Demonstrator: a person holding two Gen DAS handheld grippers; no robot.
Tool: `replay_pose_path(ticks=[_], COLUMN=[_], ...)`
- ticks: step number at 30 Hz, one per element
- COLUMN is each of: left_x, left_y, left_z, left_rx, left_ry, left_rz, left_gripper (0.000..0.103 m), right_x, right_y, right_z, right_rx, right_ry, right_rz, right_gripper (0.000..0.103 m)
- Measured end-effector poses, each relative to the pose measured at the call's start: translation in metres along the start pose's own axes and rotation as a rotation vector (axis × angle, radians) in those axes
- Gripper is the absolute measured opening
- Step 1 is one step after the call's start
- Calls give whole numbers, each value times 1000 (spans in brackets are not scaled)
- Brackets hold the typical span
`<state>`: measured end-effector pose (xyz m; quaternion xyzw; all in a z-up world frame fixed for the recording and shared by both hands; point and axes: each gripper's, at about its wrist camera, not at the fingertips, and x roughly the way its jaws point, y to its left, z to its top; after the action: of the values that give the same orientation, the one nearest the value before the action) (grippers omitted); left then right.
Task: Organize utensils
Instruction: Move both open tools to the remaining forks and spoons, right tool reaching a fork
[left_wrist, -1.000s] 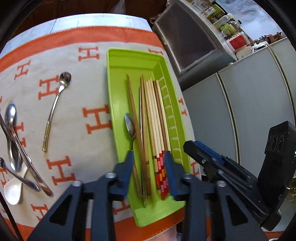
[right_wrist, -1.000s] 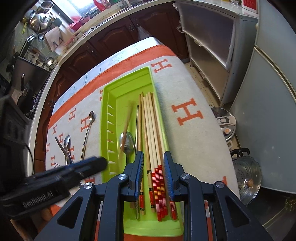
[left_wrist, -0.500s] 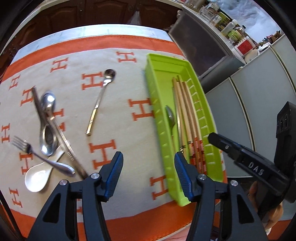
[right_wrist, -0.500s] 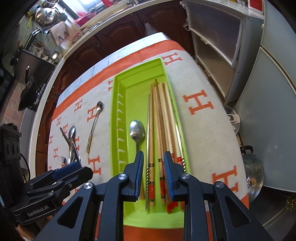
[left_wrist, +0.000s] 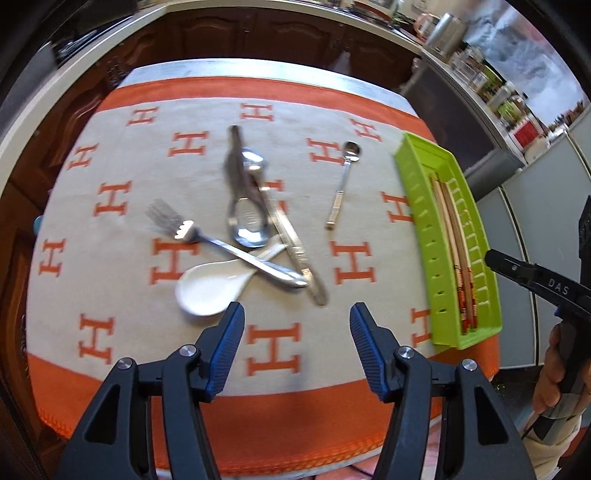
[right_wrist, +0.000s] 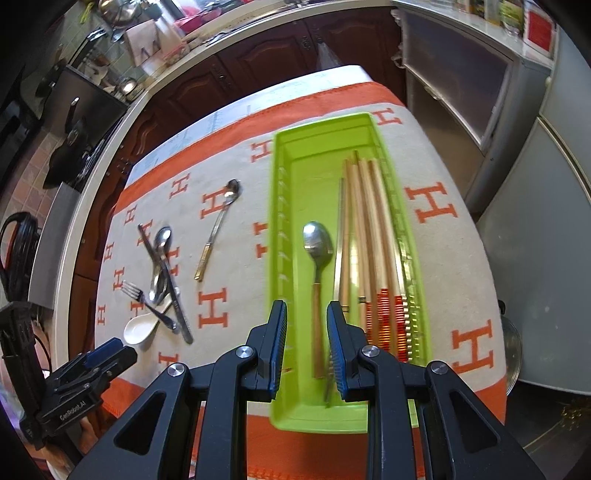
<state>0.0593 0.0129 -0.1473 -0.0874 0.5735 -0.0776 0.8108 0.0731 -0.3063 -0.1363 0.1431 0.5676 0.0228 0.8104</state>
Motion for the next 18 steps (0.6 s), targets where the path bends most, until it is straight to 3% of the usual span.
replay_pose_path(ticks=[6,11,18], left_x=[-16,-16,-5], left_y=[53,98,132], left_z=[-3,-2,-1], left_rx=[-101,-215,-310], left_ry=[-26,-24,-28], left_rz=[3,-46,-77], left_gripper=[58,58,58], right_x=[1,14,50], right_y=[49,107,191], right_z=[1,-1,1], right_rx=[-105,-250,-441], right_ry=[16,65,157], right_rz=[31,107,199], right_gripper=[23,23,23])
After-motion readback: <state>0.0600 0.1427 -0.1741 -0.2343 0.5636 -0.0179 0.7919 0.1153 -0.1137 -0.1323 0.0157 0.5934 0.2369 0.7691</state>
